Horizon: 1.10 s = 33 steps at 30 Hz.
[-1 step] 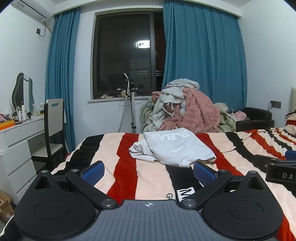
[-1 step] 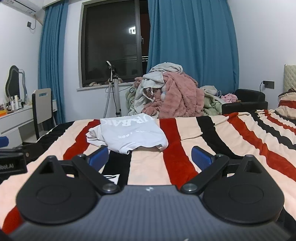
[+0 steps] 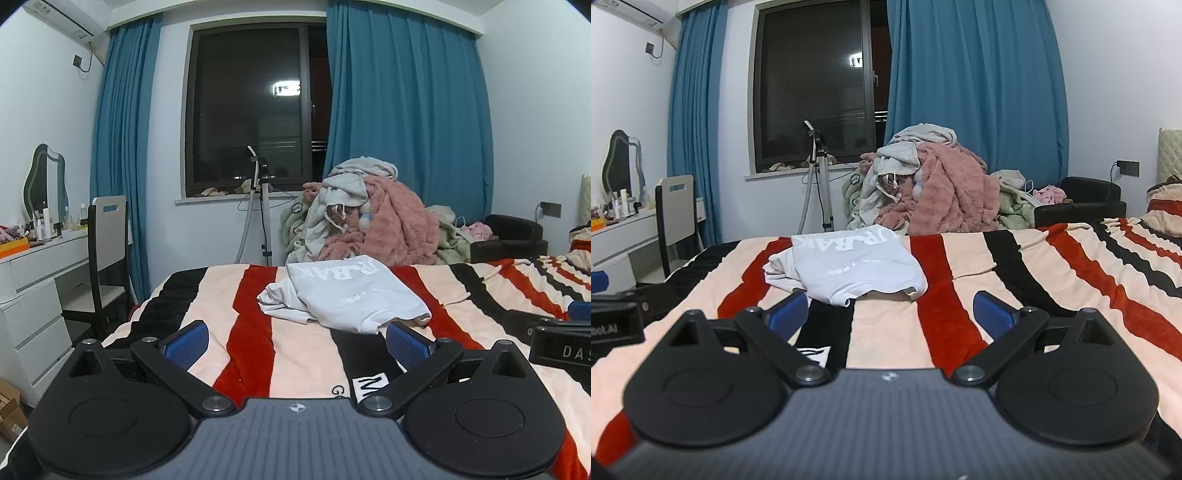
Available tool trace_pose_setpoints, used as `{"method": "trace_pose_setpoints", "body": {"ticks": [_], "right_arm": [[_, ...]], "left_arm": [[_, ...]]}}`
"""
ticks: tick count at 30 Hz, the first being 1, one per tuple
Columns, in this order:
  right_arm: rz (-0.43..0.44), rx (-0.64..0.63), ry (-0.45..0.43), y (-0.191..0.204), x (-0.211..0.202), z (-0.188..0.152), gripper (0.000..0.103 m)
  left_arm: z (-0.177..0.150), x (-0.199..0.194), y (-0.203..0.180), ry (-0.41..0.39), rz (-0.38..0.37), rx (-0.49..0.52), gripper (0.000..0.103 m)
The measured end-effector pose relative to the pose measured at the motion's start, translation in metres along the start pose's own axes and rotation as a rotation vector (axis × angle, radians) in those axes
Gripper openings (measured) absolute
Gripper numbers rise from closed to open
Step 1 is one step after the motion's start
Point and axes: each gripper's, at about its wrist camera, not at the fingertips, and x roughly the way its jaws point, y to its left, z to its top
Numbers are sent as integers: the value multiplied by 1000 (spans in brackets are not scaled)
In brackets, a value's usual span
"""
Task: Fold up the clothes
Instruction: 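Move both grippers toward the crumpled white T-shirt on the bed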
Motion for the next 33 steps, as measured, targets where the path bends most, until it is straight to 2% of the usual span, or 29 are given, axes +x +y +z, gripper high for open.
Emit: {"method": "trace_pose_setpoints", "body": {"ticks": [8,12,33], "right_arm": [[-3,7,2,2,0,-5,98],[-4,11,9,4,2,-4,98],[3,9,29,1,2,-2,98]], "left_arm": [[2,7,-10,9,15,-13,103],[1,0,4,-4,4,-30,103],[-3,6,-1,21,7,-12,103]]}}
